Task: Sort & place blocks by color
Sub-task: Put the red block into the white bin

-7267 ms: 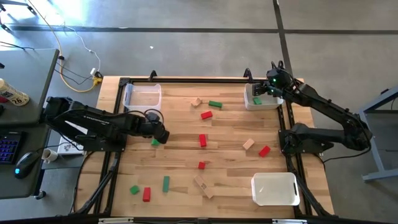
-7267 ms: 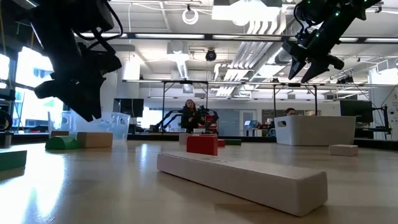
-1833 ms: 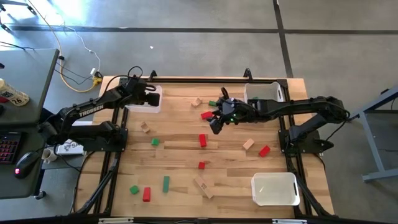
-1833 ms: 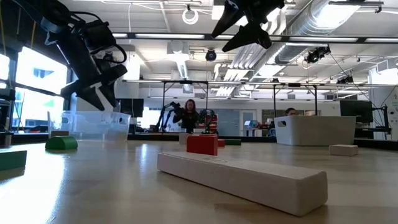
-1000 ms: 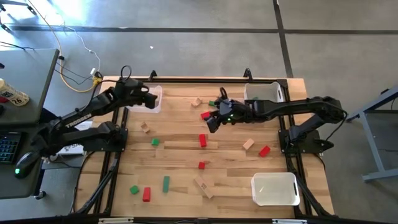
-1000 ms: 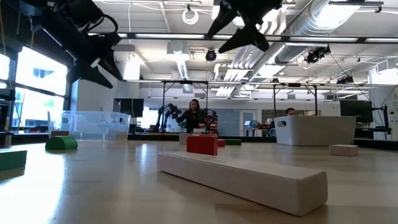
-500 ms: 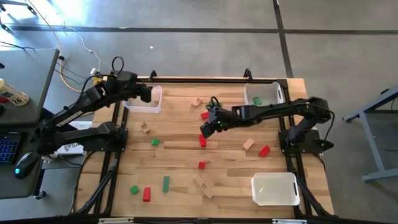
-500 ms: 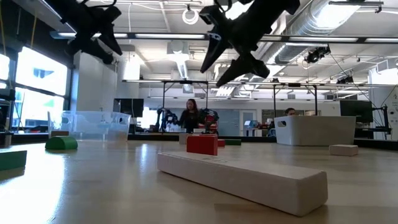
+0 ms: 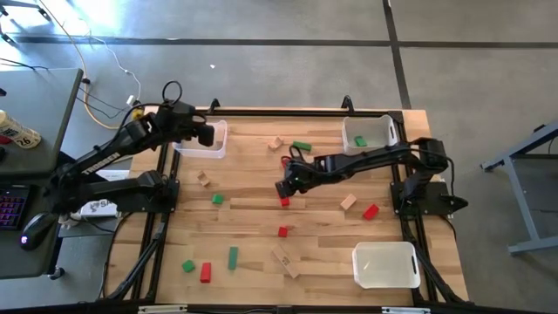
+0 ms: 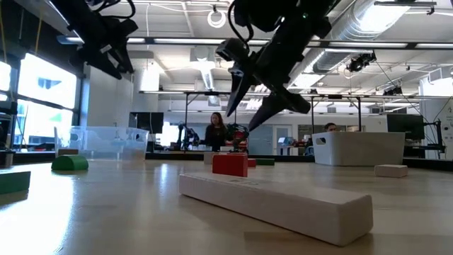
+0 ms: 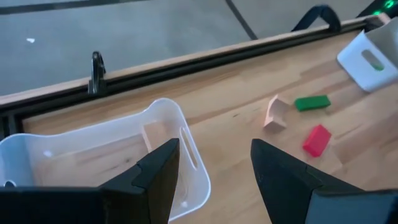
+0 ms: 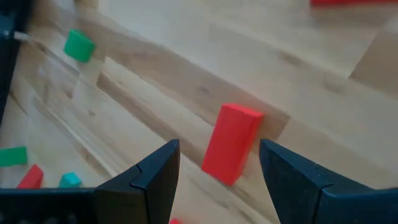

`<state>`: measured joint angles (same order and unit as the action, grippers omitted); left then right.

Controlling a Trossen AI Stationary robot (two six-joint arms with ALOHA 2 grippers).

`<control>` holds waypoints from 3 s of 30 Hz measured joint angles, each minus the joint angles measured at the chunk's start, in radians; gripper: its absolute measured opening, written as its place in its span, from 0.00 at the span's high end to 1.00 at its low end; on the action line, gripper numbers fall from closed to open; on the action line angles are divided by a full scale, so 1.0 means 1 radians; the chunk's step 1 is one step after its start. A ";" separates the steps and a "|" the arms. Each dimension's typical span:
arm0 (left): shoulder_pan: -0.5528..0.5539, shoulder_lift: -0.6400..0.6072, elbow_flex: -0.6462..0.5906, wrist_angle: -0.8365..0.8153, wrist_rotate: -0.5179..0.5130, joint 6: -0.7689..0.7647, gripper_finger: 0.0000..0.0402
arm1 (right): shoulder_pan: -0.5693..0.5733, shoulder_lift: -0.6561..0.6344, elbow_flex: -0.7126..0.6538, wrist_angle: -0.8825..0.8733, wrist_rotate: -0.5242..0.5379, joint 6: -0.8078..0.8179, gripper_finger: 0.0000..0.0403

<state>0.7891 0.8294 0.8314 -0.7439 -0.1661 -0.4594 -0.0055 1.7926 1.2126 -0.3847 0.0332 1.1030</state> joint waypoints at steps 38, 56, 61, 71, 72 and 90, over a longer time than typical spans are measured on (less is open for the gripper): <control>0.000 0.014 0.000 -0.001 0.008 0.000 0.54 | 0.026 0.258 0.490 -0.505 0.062 -0.113 0.48; 0.000 0.014 0.000 -0.001 0.005 0.021 0.54 | 0.026 0.366 0.490 -0.512 0.011 -0.079 0.48; 0.000 0.014 0.000 -0.001 0.005 0.019 0.54 | 0.026 0.398 0.490 -0.502 -0.024 -0.080 0.48; 0.000 0.014 0.000 -0.001 0.006 0.019 0.54 | 0.026 0.412 0.490 -0.501 -0.033 -0.170 0.69; 0.000 0.014 0.000 -0.001 0.006 0.019 0.54 | 0.026 0.411 0.490 -0.502 -0.038 -0.187 0.73; 0.000 0.015 0.000 -0.023 0.007 0.026 0.54 | 0.068 0.360 0.509 -0.645 0.066 -0.310 0.75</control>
<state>0.7895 0.8440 0.8314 -0.7673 -0.1589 -0.4339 0.0628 2.1526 1.7218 -1.0297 0.0997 0.7931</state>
